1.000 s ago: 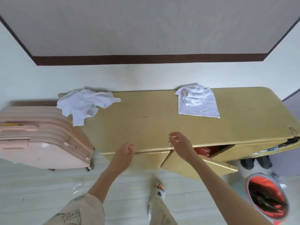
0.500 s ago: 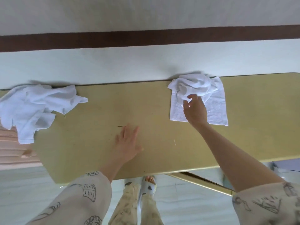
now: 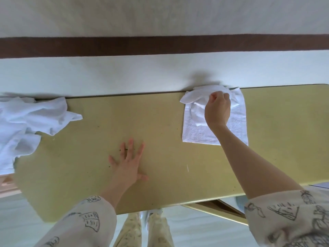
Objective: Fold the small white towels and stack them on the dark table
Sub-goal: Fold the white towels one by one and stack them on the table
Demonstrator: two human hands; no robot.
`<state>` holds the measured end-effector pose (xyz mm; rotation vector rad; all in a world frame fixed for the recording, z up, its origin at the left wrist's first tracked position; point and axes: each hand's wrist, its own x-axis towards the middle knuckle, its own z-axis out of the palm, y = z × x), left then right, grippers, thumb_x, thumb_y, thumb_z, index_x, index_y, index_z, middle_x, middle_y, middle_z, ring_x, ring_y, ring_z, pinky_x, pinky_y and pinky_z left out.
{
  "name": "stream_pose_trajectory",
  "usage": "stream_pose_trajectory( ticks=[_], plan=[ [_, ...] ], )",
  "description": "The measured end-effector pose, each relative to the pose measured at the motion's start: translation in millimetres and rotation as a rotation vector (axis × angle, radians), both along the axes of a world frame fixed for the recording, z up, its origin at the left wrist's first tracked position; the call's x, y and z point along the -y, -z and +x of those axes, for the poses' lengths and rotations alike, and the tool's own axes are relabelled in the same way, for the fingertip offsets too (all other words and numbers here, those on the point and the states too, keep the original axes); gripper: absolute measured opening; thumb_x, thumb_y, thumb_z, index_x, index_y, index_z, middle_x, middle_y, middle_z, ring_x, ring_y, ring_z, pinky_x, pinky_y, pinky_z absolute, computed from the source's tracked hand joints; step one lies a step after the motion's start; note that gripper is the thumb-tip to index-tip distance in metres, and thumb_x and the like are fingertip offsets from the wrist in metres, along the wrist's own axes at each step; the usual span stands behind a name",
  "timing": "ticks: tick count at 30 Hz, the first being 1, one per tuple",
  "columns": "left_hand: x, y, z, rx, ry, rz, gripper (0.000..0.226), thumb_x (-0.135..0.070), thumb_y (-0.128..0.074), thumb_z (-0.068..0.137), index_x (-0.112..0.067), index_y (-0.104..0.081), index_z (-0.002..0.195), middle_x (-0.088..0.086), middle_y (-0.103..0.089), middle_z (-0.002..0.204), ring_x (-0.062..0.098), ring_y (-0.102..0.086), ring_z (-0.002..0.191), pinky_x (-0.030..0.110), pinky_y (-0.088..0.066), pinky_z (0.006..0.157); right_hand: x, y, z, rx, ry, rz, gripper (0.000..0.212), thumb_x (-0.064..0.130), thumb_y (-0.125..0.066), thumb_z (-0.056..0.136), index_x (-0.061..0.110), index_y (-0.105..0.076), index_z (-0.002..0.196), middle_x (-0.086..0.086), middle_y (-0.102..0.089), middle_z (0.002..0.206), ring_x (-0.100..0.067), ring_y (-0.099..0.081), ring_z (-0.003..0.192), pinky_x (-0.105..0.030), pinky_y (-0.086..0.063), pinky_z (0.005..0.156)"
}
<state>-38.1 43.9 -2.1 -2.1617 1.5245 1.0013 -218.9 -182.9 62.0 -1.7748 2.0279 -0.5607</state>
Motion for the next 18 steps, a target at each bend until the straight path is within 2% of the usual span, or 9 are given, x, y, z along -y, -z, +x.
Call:
stream_pose_trajectory(
  ticks=[2, 4, 5, 7, 9, 11, 13, 15, 18],
  plan=[
    [1.9, -4.8, 1.4, -0.036, -0.011, 0.024, 0.118, -0.052, -0.068, 0.073, -0.038, 0.031, 0.134, 0.002, 0.035, 0.149, 0.030, 0.024, 0.140, 0.069, -0.007, 0.104, -1.4, -20.7, -4.7, 0.046, -0.042, -0.062, 0.021, 0.011, -0.037, 0.097, 0.002, -0.057, 0.099, -0.015, -0.054, 0.107, -0.030, -0.050, 0.097, -0.029, -0.032, 0.070],
    [9.0, -10.7, 10.8, -0.091, -0.027, 0.087, 0.109, -0.048, -0.067, 0.077, -0.035, 0.019, 0.143, 0.001, 0.030, 0.151, 0.029, 0.021, 0.141, 0.066, -0.007, 0.107, -6.1, -45.8, -10.3, 0.074, -0.119, -0.120, 0.019, 0.009, -0.039, 0.096, 0.003, -0.057, 0.097, -0.015, -0.057, 0.098, -0.027, -0.050, 0.090, -0.023, -0.029, 0.070],
    [15.5, -17.5, 16.4, -0.129, -0.025, 0.117, 0.102, -0.047, -0.065, 0.080, -0.030, 0.010, 0.147, 0.002, 0.024, 0.153, 0.028, 0.017, 0.143, 0.060, -0.009, 0.112, -9.6, -59.3, -12.3, 0.092, -0.161, -0.144, 0.018, 0.008, -0.040, 0.096, 0.003, -0.058, 0.096, -0.015, -0.059, 0.094, -0.026, -0.049, 0.087, -0.023, -0.028, 0.069],
    [31.8, -41.8, 22.8, -0.211, -0.061, 0.095, 0.082, -0.043, -0.057, 0.087, -0.015, -0.010, 0.148, 0.008, -0.002, 0.157, 0.025, -0.004, 0.145, 0.039, -0.014, 0.116, -18.6, -86.6, -13.9, 0.125, -0.242, -0.168, 0.017, 0.008, -0.043, 0.095, 0.003, -0.059, 0.095, -0.013, -0.061, 0.091, -0.022, -0.049, 0.081, -0.025, -0.032, 0.069],
    [46.1, -77.3, 19.3, -0.280, -0.203, -0.106, 0.065, -0.036, -0.053, 0.092, -0.007, -0.027, 0.143, 0.011, -0.028, 0.151, 0.022, -0.027, 0.139, 0.026, -0.020, 0.109, -31.0, -113.1, -11.9, 0.158, -0.322, -0.149, 0.017, 0.008, -0.044, 0.095, 0.004, -0.060, 0.095, -0.009, -0.063, 0.093, -0.016, -0.050, 0.080, -0.022, -0.033, 0.069],
    [58.2, -118.7, 8.1, -0.337, -0.294, -0.416, 0.062, -0.035, -0.056, 0.090, -0.010, -0.032, 0.142, 0.009, -0.035, 0.147, 0.019, -0.034, 0.135, 0.023, -0.022, 0.106, -46.5, -137.5, -7.1, 0.192, -0.406, -0.115, 0.018, 0.010, -0.045, 0.095, 0.005, -0.062, 0.097, -0.006, -0.063, 0.097, -0.013, -0.051, 0.084, -0.015, -0.033, 0.070],
    [63.4, -161.8, -10.5, -0.451, -0.305, -0.644, 0.068, -0.040, -0.060, 0.086, -0.018, -0.031, 0.142, -0.001, -0.035, 0.145, 0.015, -0.035, 0.133, 0.025, -0.025, 0.106, -63.6, -158.3, 0.2, 0.205, -0.491, -0.086, 0.018, 0.011, -0.046, 0.095, 0.006, -0.063, 0.099, -0.004, -0.064, 0.100, -0.014, -0.054, 0.088, -0.016, -0.036, 0.075],
    [58.8, -197.3, -29.1, -0.542, -0.293, -0.710, 0.068, -0.044, -0.063, 0.082, -0.024, -0.034, 0.139, -0.008, -0.043, 0.137, 0.009, -0.044, 0.122, 0.024, -0.034, 0.099, -82.8, -175.3, 8.1, 0.218, -0.570, -0.049, 0.018, 0.011, -0.048, 0.093, 0.008, -0.064, 0.099, -0.002, -0.065, 0.101, -0.014, -0.057, 0.091, -0.018, -0.039, 0.078],
    [46.0, -220.9, -44.8, -0.587, -0.307, -0.736, 0.047, -0.039, -0.064, 0.082, -0.024, -0.047, 0.123, -0.010, -0.059, 0.109, 0.007, -0.056, 0.092, 0.014, -0.039, 0.072, -103.9, -189.9, 19.2, 0.214, -0.621, -0.015, 0.016, 0.012, -0.050, 0.091, 0.010, -0.066, 0.096, 0.001, -0.066, 0.097, -0.008, -0.053, 0.082, -0.006, -0.037, 0.069]
  ],
)
